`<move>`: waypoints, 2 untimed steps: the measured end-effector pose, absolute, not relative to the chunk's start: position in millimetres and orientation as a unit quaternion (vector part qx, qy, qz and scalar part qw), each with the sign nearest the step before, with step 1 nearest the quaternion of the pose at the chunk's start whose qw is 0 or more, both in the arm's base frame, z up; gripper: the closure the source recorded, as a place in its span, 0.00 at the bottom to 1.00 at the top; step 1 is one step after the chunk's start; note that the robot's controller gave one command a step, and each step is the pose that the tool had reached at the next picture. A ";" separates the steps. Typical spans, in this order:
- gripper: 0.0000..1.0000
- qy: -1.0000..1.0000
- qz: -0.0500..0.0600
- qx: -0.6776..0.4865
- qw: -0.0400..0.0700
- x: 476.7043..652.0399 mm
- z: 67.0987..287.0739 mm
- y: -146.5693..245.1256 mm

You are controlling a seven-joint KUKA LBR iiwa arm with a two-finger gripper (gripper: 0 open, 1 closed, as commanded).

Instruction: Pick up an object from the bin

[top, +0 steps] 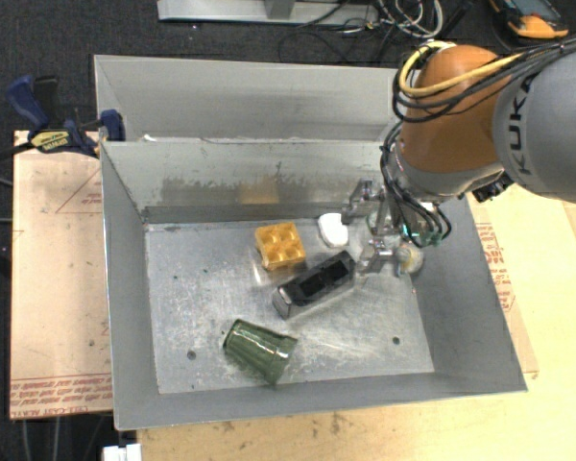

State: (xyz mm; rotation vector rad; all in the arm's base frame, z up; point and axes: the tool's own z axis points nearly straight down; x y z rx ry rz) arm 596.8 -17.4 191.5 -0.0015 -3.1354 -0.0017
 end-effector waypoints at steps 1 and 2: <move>0.00 -1.000 0.000 0.000 -0.001 598.4 196.2 -17.4; 0.00 -1.000 0.000 0.021 -0.005 602.4 155.8 -11.6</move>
Offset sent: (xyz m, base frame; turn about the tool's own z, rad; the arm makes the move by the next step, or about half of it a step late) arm 0.0060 0.0183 -0.1215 -0.1255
